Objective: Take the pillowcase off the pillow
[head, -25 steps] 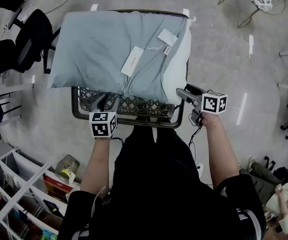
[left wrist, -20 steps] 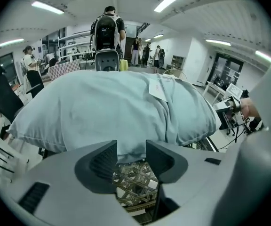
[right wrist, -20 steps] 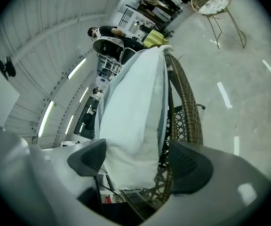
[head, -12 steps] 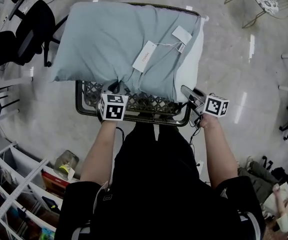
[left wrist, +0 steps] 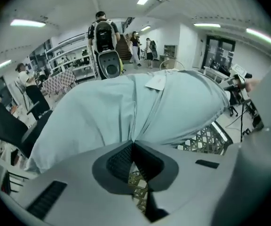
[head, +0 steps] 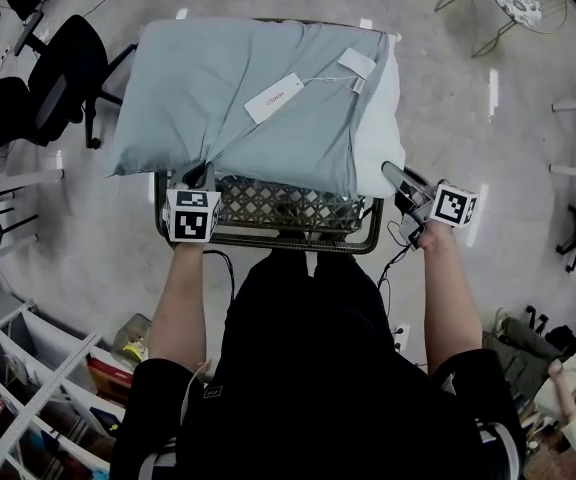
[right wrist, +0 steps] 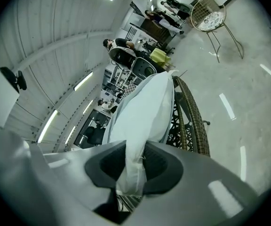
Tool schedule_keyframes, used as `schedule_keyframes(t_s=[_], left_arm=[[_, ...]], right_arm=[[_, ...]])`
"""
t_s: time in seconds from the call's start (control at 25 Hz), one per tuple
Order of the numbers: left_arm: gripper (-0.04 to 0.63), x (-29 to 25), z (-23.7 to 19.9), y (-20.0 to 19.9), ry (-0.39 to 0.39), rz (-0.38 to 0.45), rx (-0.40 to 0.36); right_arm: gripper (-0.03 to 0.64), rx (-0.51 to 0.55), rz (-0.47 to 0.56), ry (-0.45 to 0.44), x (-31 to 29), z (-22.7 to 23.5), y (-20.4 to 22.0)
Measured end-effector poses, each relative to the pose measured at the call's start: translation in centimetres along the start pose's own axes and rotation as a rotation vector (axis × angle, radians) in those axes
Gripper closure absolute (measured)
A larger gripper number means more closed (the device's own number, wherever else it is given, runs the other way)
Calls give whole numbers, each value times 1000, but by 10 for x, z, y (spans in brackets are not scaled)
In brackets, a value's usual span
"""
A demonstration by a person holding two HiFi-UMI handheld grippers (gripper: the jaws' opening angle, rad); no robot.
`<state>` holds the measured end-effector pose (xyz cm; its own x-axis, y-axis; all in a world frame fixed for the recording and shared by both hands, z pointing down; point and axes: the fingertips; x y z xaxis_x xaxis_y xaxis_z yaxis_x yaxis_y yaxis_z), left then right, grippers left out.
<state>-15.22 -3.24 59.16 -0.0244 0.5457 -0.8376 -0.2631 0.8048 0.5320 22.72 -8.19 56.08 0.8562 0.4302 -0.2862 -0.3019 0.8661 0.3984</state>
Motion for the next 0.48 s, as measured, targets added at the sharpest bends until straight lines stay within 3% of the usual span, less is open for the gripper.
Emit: schedule_keyframes(t_s=[0.24,0.48], left_arm=[[589,4,-21,4,93,11,129],[586,16,-3,-15,85,61,45]], right_arm=[[531,6,-38,36,5,9,11],[526,79,-237,128,2,9,62]])
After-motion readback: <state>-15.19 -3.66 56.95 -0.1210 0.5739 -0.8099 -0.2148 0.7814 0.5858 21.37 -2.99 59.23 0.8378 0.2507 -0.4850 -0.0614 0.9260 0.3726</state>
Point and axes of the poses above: the fingertips, and each gripper's own axes: x backward along the fingers, z to its right, y out of its underside, and after that the axes turned 4 degrees about -y, right-handed
